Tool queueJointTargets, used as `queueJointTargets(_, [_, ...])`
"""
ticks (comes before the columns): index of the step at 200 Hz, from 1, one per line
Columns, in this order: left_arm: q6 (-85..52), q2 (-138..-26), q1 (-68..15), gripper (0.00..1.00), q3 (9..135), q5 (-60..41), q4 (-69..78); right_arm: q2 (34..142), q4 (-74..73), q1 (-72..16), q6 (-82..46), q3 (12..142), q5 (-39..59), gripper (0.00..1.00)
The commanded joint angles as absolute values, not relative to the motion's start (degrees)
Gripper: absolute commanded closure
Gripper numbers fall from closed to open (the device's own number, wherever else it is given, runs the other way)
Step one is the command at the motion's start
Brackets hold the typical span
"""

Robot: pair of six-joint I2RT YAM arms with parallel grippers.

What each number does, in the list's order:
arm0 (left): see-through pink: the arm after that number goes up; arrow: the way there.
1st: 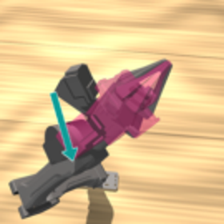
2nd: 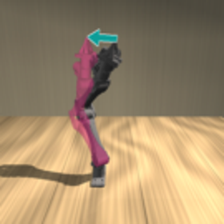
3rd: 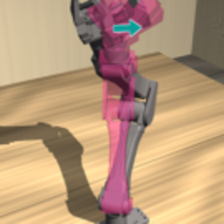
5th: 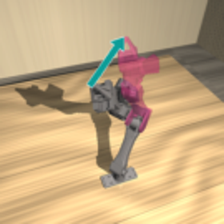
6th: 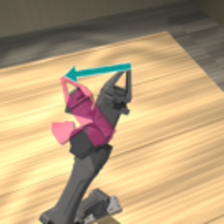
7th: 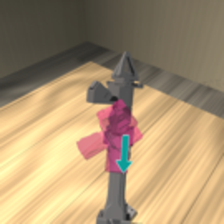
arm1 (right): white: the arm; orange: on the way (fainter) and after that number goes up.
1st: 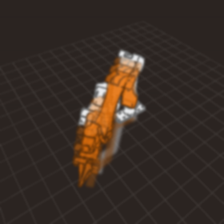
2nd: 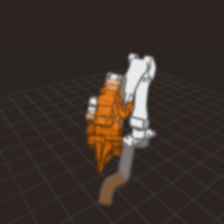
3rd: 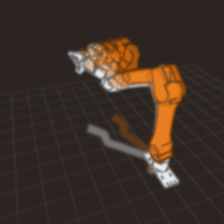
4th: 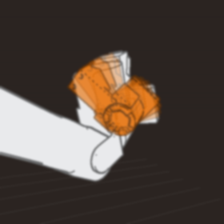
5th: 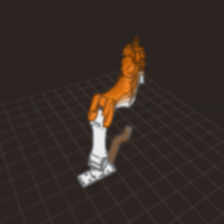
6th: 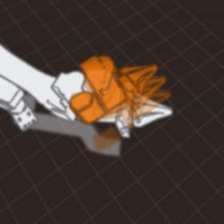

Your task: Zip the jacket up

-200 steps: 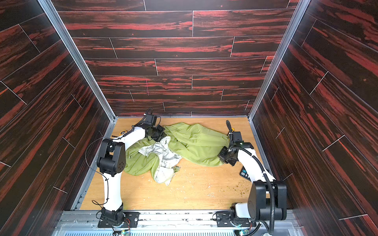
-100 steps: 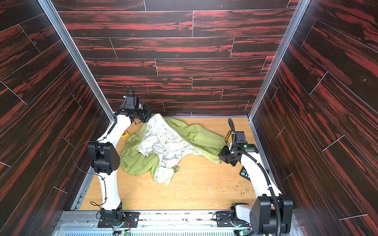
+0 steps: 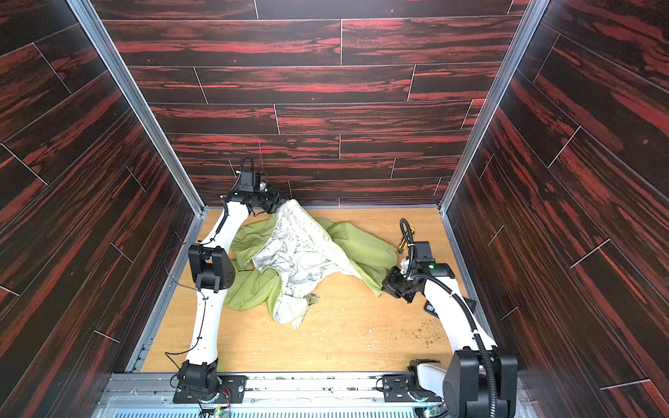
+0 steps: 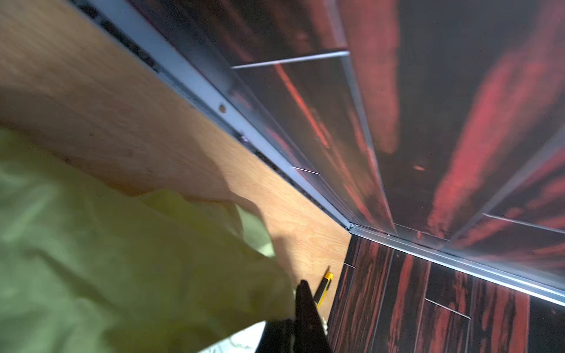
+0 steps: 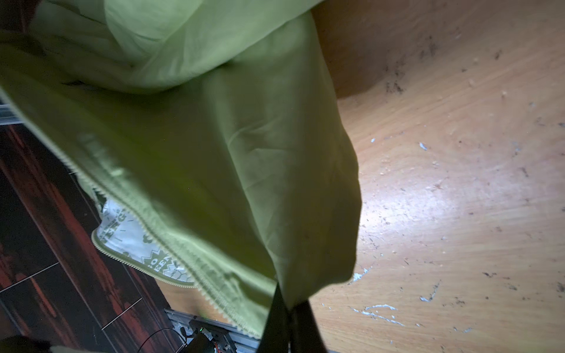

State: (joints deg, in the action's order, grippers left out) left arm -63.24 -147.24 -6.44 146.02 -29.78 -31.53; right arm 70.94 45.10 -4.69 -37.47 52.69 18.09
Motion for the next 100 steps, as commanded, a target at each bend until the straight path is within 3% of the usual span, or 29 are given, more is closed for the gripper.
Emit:
queueJointTargets(1, [-64.25, -146.74, -5.11, 1.0, 148.2, -29.96, -30.39, 73.19, 44.18, -5.14, -37.29, 52.7, 19.47, 1.0])
queueJointTargets(86, [-62.58, -146.07, -1.79, 1.0, 143.03, -29.41, -30.17, 85.28, 37.4, -16.41, -41.05, 49.86, 20.39, 1.0])
queueJointTargets(100, [-61.89, -145.86, -1.11, 0.82, 143.04, -29.2, -31.58, 86.82, 36.7, -16.72, -41.71, 49.65, 20.39, 1.0])
